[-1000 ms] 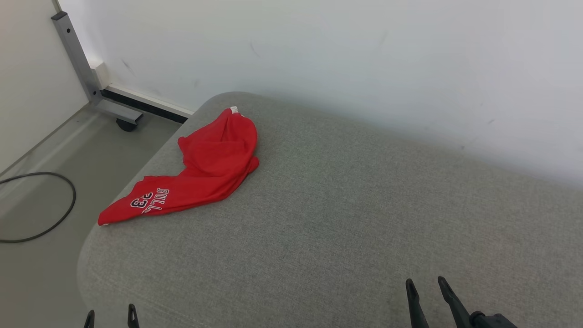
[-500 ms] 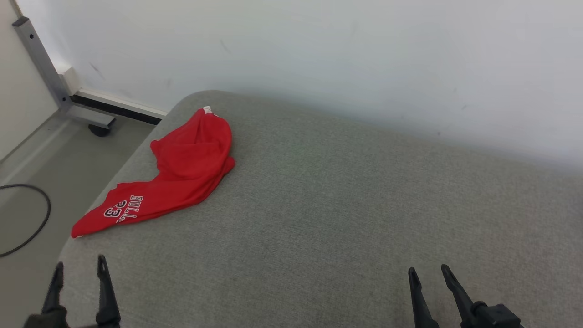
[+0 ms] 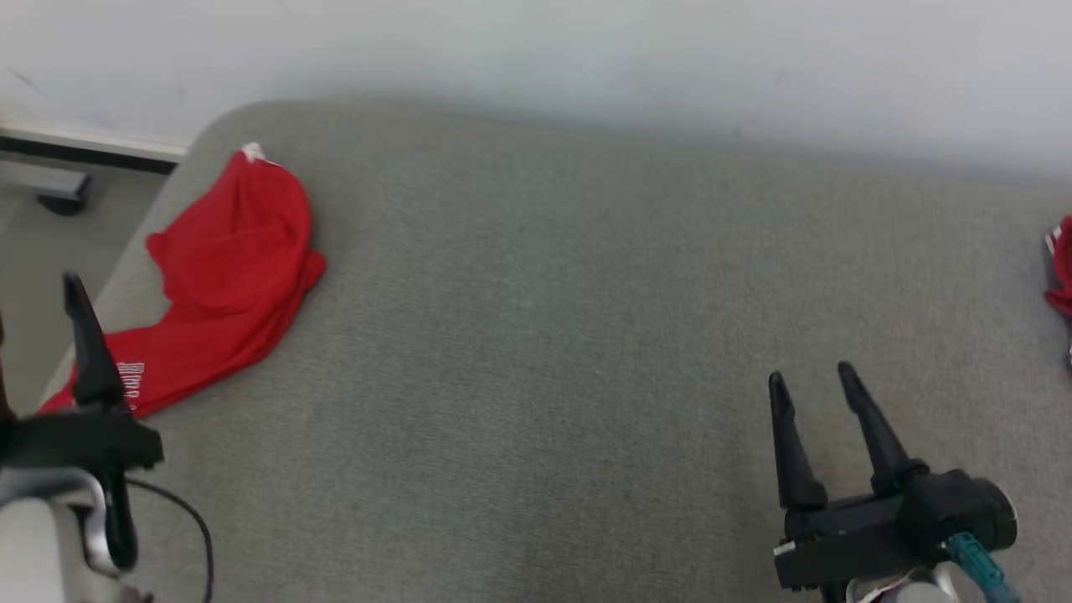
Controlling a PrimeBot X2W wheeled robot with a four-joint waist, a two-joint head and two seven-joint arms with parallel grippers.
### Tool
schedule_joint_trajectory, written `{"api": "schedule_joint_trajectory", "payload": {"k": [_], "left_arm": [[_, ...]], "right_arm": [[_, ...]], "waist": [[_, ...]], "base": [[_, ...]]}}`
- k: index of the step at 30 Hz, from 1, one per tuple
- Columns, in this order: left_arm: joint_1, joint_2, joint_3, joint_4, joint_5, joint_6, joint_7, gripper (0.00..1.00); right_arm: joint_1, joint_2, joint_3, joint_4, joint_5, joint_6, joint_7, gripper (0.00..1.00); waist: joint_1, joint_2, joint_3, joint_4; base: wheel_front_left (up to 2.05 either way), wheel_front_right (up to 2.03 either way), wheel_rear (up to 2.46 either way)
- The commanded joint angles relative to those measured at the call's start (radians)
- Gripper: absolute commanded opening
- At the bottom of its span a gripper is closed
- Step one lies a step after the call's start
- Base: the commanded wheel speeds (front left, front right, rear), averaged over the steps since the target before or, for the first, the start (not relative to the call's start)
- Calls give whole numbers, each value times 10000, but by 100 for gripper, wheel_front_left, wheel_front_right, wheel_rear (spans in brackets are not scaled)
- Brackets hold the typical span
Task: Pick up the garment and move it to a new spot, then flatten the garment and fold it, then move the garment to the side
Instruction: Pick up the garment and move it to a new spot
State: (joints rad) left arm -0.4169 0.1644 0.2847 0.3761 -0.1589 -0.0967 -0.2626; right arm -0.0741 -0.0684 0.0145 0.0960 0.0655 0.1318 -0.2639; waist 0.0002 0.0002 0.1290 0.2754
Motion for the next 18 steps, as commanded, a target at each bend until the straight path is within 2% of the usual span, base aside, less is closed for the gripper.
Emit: {"api": "schedule_joint_trajectory", "payload": {"k": [1, 5, 10, 15, 18], "left_arm": [[-423, 107, 31, 213, -16, -13, -31, 100], [-1614, 354, 97, 1159, -257, -124, -31, 100], [-3129, 768, 466, 2904, -1099, -235, 9, 100], [-4021, 1391, 280, 4384, -1081, -258, 210, 100], [-4314, 1555, 242, 4995, -1188, -279, 438, 100]], "right_arm": [[-185, -53, 22, -150, -84, -26, -2, 100], [-545, -279, -25, -538, -95, -26, -1, 100], [-811, -382, 35, -1040, -118, -26, -2, 100], [-990, -412, 85, -1356, -153, -26, -1, 100], [-1042, -408, 112, -1468, -176, -26, -2, 100]], "waist": [[-2, -2, 1123, -954], [-2, -2, 1842, -1324], [-2, -2, 2383, -1686], [-2, -2, 2725, -1990], [-2, -2, 2829, -2072]], "base": [[0, 0, 0], [0, 0, 0], [0, 0, 0], [0, 0, 0], [0, 0, 0]]}}
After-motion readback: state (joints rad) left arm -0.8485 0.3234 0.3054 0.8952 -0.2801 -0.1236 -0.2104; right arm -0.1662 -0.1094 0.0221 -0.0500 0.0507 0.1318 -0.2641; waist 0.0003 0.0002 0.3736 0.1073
